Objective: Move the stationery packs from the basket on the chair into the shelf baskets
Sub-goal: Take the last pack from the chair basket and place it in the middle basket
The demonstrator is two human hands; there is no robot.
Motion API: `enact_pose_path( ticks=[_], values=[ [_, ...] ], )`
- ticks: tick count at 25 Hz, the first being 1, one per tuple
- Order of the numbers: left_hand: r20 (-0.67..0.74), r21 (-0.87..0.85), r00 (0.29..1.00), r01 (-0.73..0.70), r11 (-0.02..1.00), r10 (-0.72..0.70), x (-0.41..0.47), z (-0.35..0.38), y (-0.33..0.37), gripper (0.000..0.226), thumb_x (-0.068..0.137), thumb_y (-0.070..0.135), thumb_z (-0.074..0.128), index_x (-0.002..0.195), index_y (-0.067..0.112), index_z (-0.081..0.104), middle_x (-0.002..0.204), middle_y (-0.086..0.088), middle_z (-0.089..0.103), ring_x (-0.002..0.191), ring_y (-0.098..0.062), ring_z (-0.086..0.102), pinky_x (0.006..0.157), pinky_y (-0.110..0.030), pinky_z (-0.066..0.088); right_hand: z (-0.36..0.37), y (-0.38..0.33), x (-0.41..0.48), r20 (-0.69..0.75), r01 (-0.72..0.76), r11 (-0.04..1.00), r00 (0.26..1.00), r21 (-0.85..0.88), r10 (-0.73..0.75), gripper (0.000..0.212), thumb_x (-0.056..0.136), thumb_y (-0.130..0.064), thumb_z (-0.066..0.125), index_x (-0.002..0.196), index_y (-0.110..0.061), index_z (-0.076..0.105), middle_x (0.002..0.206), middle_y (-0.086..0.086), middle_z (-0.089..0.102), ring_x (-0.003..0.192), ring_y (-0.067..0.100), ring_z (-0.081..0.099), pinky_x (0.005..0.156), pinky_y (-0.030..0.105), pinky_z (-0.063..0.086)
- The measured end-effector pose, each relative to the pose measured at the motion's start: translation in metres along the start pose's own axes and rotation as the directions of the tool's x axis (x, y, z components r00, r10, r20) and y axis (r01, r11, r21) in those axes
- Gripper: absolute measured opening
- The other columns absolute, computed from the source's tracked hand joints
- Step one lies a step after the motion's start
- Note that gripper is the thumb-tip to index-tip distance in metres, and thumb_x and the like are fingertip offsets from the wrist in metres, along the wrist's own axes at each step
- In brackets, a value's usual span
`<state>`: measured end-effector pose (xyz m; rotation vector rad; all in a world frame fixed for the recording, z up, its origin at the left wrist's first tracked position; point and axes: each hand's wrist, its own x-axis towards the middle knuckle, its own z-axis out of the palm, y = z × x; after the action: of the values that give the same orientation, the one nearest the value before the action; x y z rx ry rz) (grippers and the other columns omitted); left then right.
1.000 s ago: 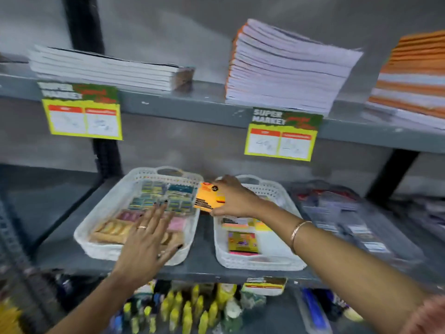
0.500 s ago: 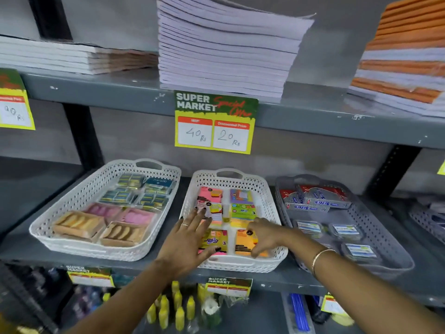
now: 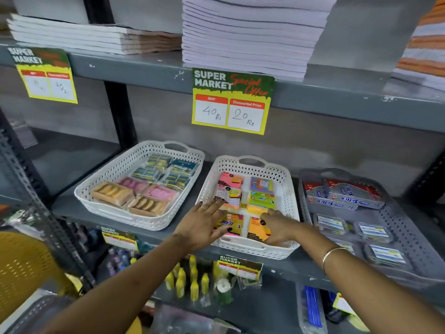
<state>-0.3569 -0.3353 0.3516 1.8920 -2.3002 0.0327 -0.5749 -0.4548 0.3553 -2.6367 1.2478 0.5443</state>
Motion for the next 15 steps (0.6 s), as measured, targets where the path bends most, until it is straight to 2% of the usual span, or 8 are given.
enact_pose_path(
  ticks=[4, 7, 11, 15],
  values=[
    [-0.006, 0.025, 1.000, 0.005, 1.000, -0.005, -0.002, 0.000, 0.001, 0.088, 0.076, 0.065, -0.009, 0.137, 0.024, 0.039, 0.154, -0.001, 0.020, 0.139, -0.019, 0.017, 0.113, -0.039, 0.011, 0.001, -0.006, -0.003, -0.006, -0.032, 0.998, 0.999, 0.050, 0.032, 0.073, 0.080, -0.034, 0.066, 0.136, -0.006, 0.028, 0.137, 0.020, 0.033, 0.128, 0.033, 0.031, 0.104, 0.040, 0.038],
    [-0.020, 0.009, 1.000, 0.008, 1.000, -0.008, -0.003, -0.002, 0.002, 0.084, 0.079, 0.064, -0.004, 0.133, 0.022, 0.045, 0.153, -0.001, 0.025, 0.138, -0.019, 0.022, 0.112, -0.037, 0.012, 0.004, -0.009, -0.004, -0.023, -0.070, 0.994, 0.997, 0.083, 0.072, 0.072, 0.081, -0.033, 0.066, 0.136, -0.006, 0.028, 0.134, 0.019, 0.034, 0.125, 0.033, 0.033, 0.101, 0.040, 0.037],
    [-0.014, 0.053, 1.000, 0.011, 0.999, -0.010, -0.003, 0.002, 0.000, 0.056, 0.096, 0.055, 0.020, 0.130, 0.021, 0.049, 0.153, 0.001, 0.025, 0.137, -0.017, 0.023, 0.112, -0.037, 0.012, 0.008, -0.015, -0.004, -0.020, -0.134, 0.986, 0.990, 0.103, 0.137, 0.067, 0.084, -0.023, 0.062, 0.139, -0.006, 0.025, 0.137, 0.021, 0.031, 0.126, 0.035, 0.031, 0.103, 0.039, 0.034],
    [-0.056, 0.031, 0.998, -0.001, 1.000, 0.003, -0.001, 0.003, -0.001, 0.053, 0.096, 0.053, 0.023, 0.128, 0.021, 0.052, 0.152, 0.000, 0.027, 0.137, -0.016, 0.025, 0.111, -0.036, 0.012, 0.000, -0.021, -0.017, 0.006, -0.166, 0.978, 0.986, 0.124, 0.167, 0.074, 0.086, -0.024, 0.061, 0.143, -0.006, 0.018, 0.145, 0.022, 0.024, 0.134, 0.038, 0.025, 0.111, 0.040, 0.029]
  ],
)
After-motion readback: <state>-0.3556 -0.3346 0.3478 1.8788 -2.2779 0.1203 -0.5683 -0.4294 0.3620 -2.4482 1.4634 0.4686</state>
